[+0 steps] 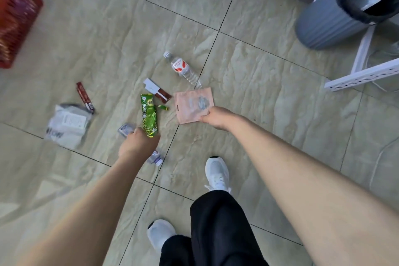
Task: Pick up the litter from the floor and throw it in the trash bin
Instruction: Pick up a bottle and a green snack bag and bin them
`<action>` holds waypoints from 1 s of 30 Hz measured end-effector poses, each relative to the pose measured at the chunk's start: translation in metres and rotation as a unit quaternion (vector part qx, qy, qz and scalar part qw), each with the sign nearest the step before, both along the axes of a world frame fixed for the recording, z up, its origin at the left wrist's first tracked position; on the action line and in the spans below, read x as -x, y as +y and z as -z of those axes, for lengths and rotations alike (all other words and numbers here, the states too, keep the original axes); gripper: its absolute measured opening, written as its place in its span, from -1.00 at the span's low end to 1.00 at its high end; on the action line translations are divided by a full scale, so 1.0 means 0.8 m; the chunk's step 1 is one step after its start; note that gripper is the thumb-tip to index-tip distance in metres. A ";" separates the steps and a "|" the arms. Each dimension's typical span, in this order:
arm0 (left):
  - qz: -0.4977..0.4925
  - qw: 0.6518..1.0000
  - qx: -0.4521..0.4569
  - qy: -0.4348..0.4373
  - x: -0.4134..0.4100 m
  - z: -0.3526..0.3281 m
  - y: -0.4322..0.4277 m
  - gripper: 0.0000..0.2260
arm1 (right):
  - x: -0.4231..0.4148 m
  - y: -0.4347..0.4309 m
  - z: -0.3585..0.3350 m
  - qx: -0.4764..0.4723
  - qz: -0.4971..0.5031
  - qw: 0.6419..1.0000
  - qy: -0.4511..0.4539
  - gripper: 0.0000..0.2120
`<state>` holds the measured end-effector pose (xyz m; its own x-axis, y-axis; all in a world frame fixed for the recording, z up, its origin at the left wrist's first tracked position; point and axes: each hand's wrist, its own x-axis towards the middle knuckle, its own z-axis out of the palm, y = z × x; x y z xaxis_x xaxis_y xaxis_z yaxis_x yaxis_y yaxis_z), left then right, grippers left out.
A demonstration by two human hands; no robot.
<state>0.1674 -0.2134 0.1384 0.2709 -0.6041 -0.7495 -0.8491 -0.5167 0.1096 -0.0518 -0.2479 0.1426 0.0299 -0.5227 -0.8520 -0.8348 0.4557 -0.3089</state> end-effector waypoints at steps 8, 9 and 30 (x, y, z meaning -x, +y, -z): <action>-0.273 0.962 -0.013 0.008 -0.059 0.203 0.002 -0.29 | -0.060 -0.039 0.177 0.027 -0.042 0.999 0.017 -0.52; -0.297 0.955 -0.016 -0.002 -0.071 0.231 0.005 -0.26 | -0.070 -0.047 0.205 0.037 -0.043 0.998 0.021 -0.50; -0.273 0.928 0.232 0.103 -0.172 0.358 -0.077 -0.35 | -0.262 -0.068 0.400 0.213 0.095 0.965 0.122 -0.06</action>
